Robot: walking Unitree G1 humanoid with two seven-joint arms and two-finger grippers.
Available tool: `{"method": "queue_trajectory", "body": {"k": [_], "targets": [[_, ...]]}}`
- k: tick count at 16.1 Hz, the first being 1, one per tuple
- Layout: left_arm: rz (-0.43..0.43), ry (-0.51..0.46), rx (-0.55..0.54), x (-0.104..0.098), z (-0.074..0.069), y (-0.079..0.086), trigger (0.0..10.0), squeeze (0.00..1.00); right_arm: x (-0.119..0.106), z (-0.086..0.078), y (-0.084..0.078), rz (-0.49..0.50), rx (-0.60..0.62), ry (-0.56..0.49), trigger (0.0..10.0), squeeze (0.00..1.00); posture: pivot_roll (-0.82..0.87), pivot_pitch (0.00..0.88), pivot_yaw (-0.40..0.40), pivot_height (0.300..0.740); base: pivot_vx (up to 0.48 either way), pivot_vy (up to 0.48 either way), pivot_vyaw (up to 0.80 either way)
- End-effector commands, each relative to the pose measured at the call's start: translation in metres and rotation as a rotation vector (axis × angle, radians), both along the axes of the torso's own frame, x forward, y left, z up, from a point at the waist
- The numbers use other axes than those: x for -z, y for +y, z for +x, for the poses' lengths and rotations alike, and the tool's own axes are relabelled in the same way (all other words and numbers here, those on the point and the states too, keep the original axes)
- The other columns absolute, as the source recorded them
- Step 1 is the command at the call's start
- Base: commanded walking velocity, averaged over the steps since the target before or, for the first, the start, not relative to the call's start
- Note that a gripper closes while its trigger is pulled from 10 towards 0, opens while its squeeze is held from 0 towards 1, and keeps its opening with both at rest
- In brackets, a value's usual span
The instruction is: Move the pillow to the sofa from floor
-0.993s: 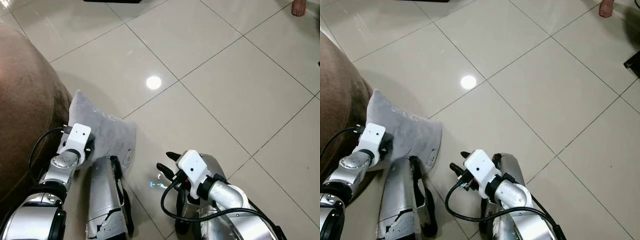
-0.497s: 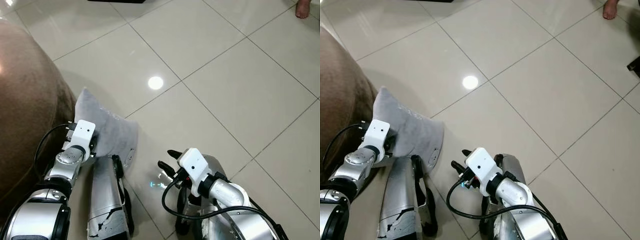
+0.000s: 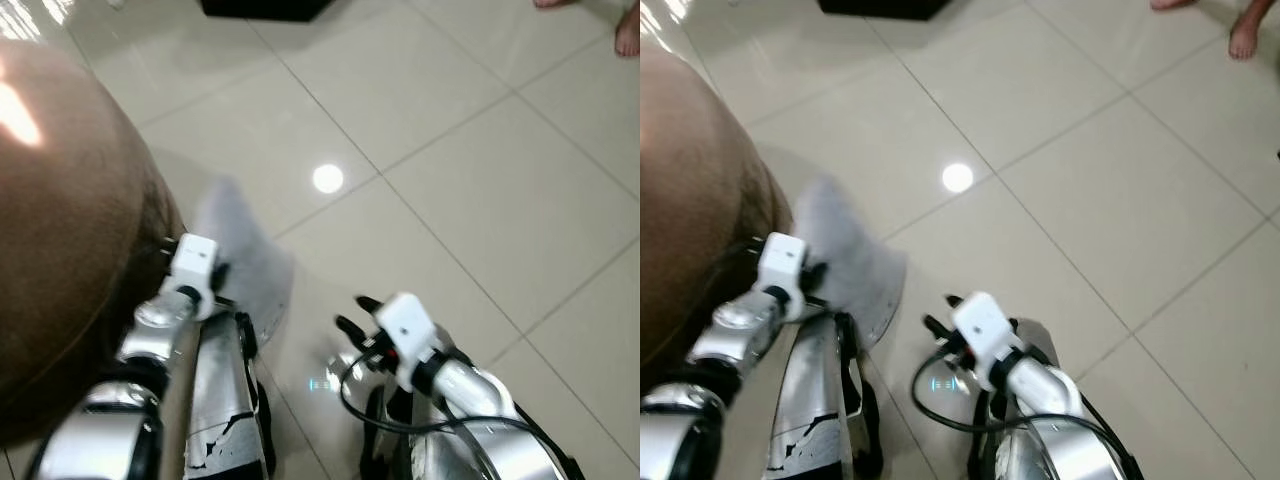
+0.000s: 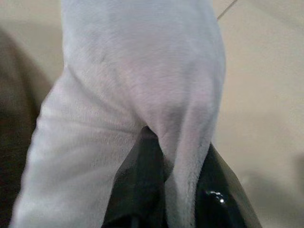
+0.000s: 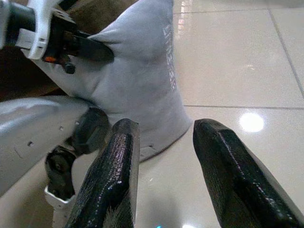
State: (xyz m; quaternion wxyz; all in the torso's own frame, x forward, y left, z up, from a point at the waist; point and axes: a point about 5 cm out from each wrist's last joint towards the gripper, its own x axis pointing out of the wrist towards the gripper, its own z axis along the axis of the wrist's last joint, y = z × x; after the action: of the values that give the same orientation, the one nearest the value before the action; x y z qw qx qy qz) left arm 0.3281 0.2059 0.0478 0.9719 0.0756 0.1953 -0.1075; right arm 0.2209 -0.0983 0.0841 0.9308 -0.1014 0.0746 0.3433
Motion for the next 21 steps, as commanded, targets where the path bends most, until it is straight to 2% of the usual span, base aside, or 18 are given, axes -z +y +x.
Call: {"method": "queue_trajectory", "body": {"k": [1, 3, 5, 7, 8, 10, 11, 12, 13, 14, 15, 16, 17, 18, 19, 21], "targets": [[-0.024, 0.013, 0.029, 0.007, -0.005, -0.006, 0.0, 0.0, -0.001, -0.003, -0.003, 0.02, 0.02, 0.006, 10.0, 0.0, -0.01, 0.19, 0.006, 0.532, 0.0, 0.0, 0.0], [-0.044, 0.006, 0.027, 0.011, -0.006, -0.018, 0.0, 0.0, 0.0, -0.005, -0.008, 0.017, 0.046, 0.003, 10.0, 0.0, -0.03, 0.145, 0.004, 0.532, 0.0, 0.0, 0.0], [-0.082, -0.004, 0.024, 0.01, -0.004, -0.024, 0.0, 0.0, -0.001, 0.001, -0.012, 0.01, 0.082, -0.013, 10.0, 0.0, -0.06, 0.093, 0.038, 0.532, 0.0, 0.0, 0.0], [-0.129, -0.034, 0.032, 0.005, -0.004, -0.029, 0.0, 0.0, -0.004, 0.005, -0.022, 0.007, 0.173, -0.024, 10.0, 0.0, -0.08, 0.063, 0.054, 0.532, 0.0, 0.0, 0.0], [-0.165, -0.068, 0.039, -0.001, -0.003, -0.034, 0.0, 0.0, -0.007, 0.011, -0.032, 0.009, 0.271, -0.027, 10.0, 0.0, -0.08, 0.049, 0.058, 0.532, 0.0, 0.0, 0.0], [-0.224, -0.187, 0.039, -0.018, -0.006, -0.042, 0.0, 0.0, -0.017, 0.013, -0.044, 0.072, 0.39, -0.038, 10.0, 0.0, -0.07, 0.032, 0.053, 0.532, 0.0, 0.0, 0.0], [-0.251, -0.245, 0.022, -0.026, -0.01, -0.045, 7.1, 0.0, -0.02, 0.013, -0.049, 0.117, 0.442, -0.042, 10.0, 0.0, -0.07, 0.019, 0.043, 0.537, 0.0, 0.0, 0.0], [-0.303, -0.315, 0.005, -0.039, -0.022, -0.05, 10.0, 0.0, -0.025, 0.014, -0.055, 0.163, 0.506, -0.054, 10.0, 0.0, -0.06, 0.01, 0.03, 0.547, 0.0, 0.0, 0.0], [-0.331, -0.361, 0.014, -0.048, -0.033, -0.054, 10.0, 0.0, -0.026, 0.016, -0.055, 0.176, 0.529, -0.058, 10.0, 0.0, -0.05, 0.008, 0.023, 0.557, 0.0, 0.0, 0.0], [-0.32, -0.378, 0.022, -0.05, -0.036, -0.055, 10.0, 0.0, -0.026, 0.018, -0.054, 0.18, 0.533, -0.056, 10.0, 0.0, -0.04, 0.004, 0.02, 0.562, 0.0, 0.0, 0.0], [-0.24, -0.397, 0.015, -0.049, -0.038, -0.052, 10.0, 0.0, -0.024, 0.021, -0.05, 0.177, 0.54, -0.044, 10.0, 0.0, -0.03, 0.0, 0.01, 0.572, 0.0, 0.0, 0.0], [-0.204, -0.408, 0.013, -0.051, -0.037, -0.051, 10.0, 0.0, -0.022, 0.023, -0.05, 0.162, 0.549, -0.035, 10.0, 0.0, -0.03, 0.0, 0.006, 0.577, 0.0, 0.0, 0.0], [-0.166, -0.455, 0.021, -0.061, -0.037, -0.051, 10.0, 0.0, -0.015, 0.027, -0.054, 0.134, 0.593, -0.004, 10.0, 0.0, -0.02, 0.0, -0.002, 0.587, 0.0, 0.0, 0.0], [-0.161, -0.469, 0.033, -0.069, -0.039, -0.052, 10.0, 0.0, -0.011, 0.03, -0.058, 0.146, 0.632, 0.017, 10.0, 0.0, -0.01, 0.0, -0.009, 0.597, 0.0, 0.0, 0.0], [-0.199, -0.452, 0.078, -0.071, -0.04, -0.057, 10.0, 0.0, -0.011, 0.034, -0.062, 0.169, 0.654, 0.025, 10.0, 0.0, -0.01, 0.0, -0.011, 0.607, 0.0, 0.0, 0.0], [-0.185, -0.441, 0.063, -0.068, -0.039, -0.057, 10.0, 0.0, -0.011, 0.038, -0.06, 0.158, 0.651, 0.024, 10.0, 0.0, -0.02, 0.0, 0.006, 0.622, 0.0, 0.0, 0.0]]}}
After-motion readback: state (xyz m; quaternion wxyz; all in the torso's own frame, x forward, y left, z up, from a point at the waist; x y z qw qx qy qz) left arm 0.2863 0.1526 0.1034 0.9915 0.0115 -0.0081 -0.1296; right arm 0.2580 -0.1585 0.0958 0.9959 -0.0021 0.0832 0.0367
